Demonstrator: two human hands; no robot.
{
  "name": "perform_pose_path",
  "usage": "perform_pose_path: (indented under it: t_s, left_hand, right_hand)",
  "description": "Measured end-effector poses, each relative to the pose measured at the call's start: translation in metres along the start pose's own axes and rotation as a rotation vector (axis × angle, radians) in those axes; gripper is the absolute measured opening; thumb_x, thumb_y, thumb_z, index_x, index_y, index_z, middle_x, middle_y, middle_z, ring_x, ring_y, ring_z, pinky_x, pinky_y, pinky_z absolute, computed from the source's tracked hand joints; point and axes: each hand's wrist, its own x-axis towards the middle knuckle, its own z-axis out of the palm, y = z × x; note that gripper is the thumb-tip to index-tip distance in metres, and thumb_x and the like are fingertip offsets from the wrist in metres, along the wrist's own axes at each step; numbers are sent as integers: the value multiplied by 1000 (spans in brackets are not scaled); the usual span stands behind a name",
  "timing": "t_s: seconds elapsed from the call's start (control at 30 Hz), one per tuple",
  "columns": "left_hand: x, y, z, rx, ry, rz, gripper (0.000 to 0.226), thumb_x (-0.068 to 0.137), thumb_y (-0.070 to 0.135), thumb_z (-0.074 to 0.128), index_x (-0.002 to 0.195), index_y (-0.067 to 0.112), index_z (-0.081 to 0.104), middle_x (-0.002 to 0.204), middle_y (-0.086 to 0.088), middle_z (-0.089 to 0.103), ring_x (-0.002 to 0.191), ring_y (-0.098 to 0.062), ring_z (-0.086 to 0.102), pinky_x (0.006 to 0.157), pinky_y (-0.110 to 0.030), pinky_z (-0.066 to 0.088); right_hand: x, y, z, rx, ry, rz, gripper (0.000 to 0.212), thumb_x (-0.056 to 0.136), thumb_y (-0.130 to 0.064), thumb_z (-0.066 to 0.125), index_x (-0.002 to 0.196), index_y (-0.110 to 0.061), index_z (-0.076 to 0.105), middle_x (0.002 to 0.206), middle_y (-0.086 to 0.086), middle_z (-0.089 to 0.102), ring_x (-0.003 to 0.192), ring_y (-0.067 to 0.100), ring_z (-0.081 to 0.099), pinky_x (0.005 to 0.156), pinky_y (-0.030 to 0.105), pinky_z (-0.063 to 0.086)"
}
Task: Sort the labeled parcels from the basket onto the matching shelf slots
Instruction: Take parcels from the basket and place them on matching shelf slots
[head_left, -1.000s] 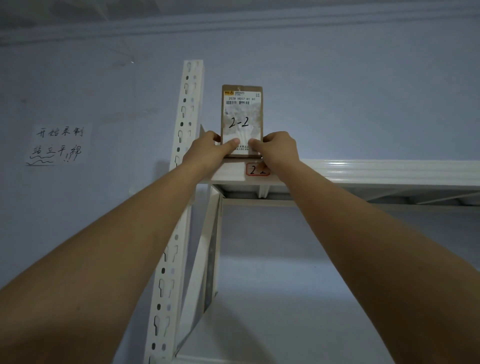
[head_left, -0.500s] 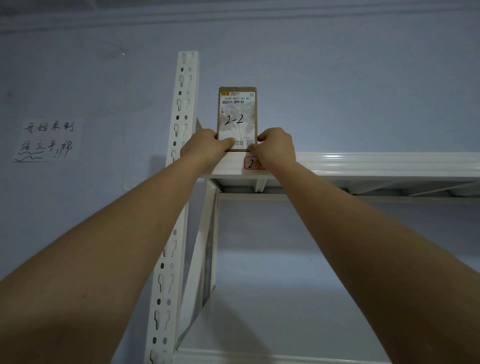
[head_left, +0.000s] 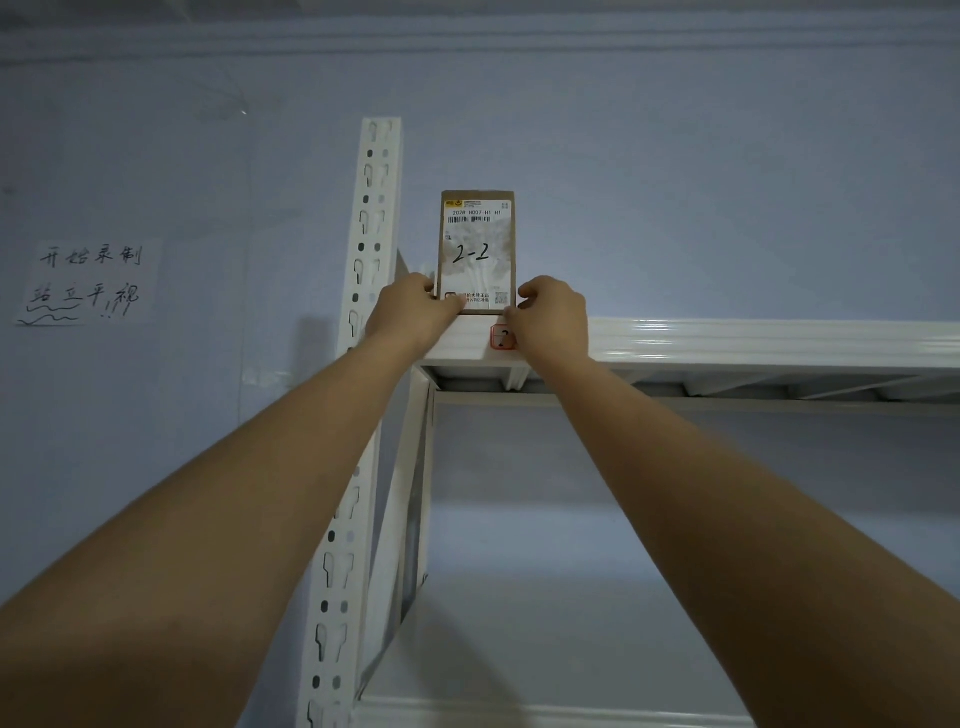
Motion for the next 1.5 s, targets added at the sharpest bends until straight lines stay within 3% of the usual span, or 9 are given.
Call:
perform_pose_path:
  t_s: [0.13, 0.3, 0.47, 0.6, 0.73, 1.03, 1.2, 1.3, 1.5]
  left_hand:
    - [-11, -3, -1, -81, -2, -24, 46, 88, 35, 61, 126, 11, 50, 128, -5, 56, 118, -22, 54, 93, -33, 43]
    - [-52, -17, -12, -111, 63, 39, 44, 88, 25, 62, 128, 15, 48, 133, -2, 54, 119, -20, 52, 100, -39, 44]
    - [-112, -41, -34, -60, 64, -103, 33, 88, 28, 61, 118, 16, 54, 117, 0, 60, 105, -17, 58, 92, -37, 48]
    - [-188, -73, -48, 47, -18, -300, 33, 90, 27, 59, 119, 11, 54, 108, -2, 59, 91, -16, 56, 80, -26, 43]
    - [-284, -107, -73, 115, -65, -534, 34, 90, 28, 60, 117, 8, 55, 105, -7, 61, 92, -19, 55, 86, -32, 46]
    - [-524, -174, -191, 416, -75, -1075, 42, 89, 33, 61, 120, 6, 55, 121, -12, 59, 111, -29, 56, 95, -34, 44]
    - [-624, -211, -269, 496, -6, -1315, 40, 92, 32, 57, 122, 6, 53, 121, -13, 57, 112, -30, 54, 91, -34, 43]
    - [-684, -234, -305, 539, 4, -1427, 46, 92, 34, 57, 128, 7, 50, 126, -13, 55, 112, -28, 53, 88, -30, 41]
    - [-812, -276, -359, 562, -186, -1689, 46, 91, 38, 56, 129, 12, 49, 126, -9, 58, 111, -26, 56, 91, -33, 44]
  right_hand:
    - [-12, -1, -3, 41, -7, 32, 30, 93, -8, 49, 122, -8, 56, 81, -8, 58, 61, 0, 52, 70, 21, 43]
    - [-38, 0, -10, 54, -2, -29, 33, 91, -9, 49, 124, -6, 56, 124, 8, 57, 108, 23, 56, 80, 25, 39]
    - [-83, 10, -9, 150, -126, -53, 29, 89, -6, 50, 116, -2, 60, 117, 12, 61, 104, 26, 59, 86, 32, 46]
    - [-156, 31, 8, 170, -371, -3, 30, 92, -13, 51, 119, -5, 59, 116, 11, 62, 102, 27, 60, 80, 28, 43]
    - [-242, 51, 26, 247, -568, 69, 30, 92, -15, 52, 119, -6, 60, 114, 9, 62, 101, 24, 59, 80, 24, 40]
    - [-478, 55, 86, 308, -1112, 404, 30, 88, -18, 54, 116, -9, 60, 105, 15, 66, 95, 32, 64, 86, 49, 53]
    - [-608, 26, 114, 280, -1365, 420, 34, 90, -16, 51, 122, -5, 57, 115, 8, 62, 103, 27, 61, 92, 38, 50]
    - [-682, 0, 133, 246, -1532, 362, 21, 91, -13, 48, 103, -2, 61, 100, 10, 65, 96, 28, 62, 88, 35, 51]
    - [-818, -59, 167, 166, -1836, 190, 27, 95, -17, 46, 114, -1, 58, 110, 17, 61, 101, 32, 58, 89, 39, 46]
